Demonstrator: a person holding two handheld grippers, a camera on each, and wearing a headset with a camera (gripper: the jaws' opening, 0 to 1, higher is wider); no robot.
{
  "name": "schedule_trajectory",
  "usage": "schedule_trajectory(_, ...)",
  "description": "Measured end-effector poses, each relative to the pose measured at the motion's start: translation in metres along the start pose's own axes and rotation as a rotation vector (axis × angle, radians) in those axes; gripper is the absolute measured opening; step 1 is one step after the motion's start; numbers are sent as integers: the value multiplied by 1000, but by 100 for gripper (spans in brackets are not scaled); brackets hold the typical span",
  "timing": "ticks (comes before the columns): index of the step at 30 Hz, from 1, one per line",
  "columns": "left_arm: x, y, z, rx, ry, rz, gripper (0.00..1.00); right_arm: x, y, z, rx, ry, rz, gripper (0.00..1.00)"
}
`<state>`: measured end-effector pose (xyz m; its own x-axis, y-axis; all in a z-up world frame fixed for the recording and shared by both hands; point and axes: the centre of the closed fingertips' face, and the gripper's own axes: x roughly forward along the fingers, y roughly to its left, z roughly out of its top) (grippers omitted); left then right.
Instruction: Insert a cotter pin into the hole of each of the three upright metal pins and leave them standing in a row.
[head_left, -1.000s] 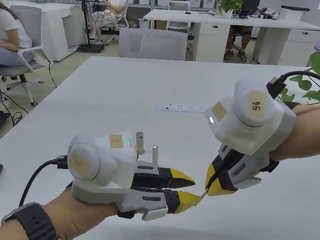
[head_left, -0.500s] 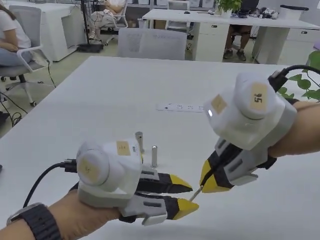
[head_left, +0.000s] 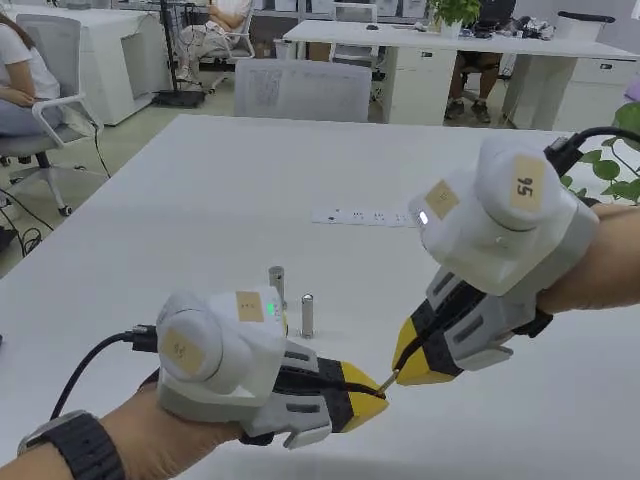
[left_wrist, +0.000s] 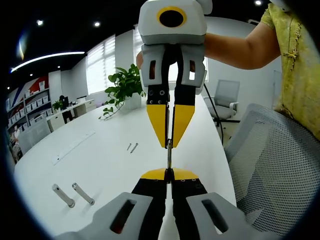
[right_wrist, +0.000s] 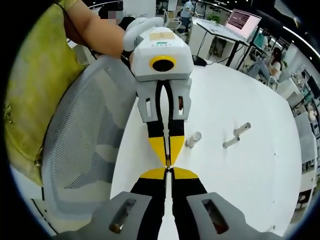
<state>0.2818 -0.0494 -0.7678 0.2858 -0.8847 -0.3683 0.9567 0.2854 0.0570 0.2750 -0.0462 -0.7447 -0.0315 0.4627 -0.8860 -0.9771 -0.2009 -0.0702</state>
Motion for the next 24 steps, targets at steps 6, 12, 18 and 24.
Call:
schedule_trajectory(6,-2,-5,0,-27,40,-22,0,6,3,-10,5,40,13,4)
schedule_trajectory(12,-1,-14,-5,-69,111,-50,0,13,12,-18,8,88,49,4)
schedule_trajectory(18,3,-22,-9,-46,163,-77,0,22,23,-22,-31,119,81,6)
schedule_trajectory(24,5,-25,-11,-49,187,-90,0,22,24,-23,-30,130,91,5)
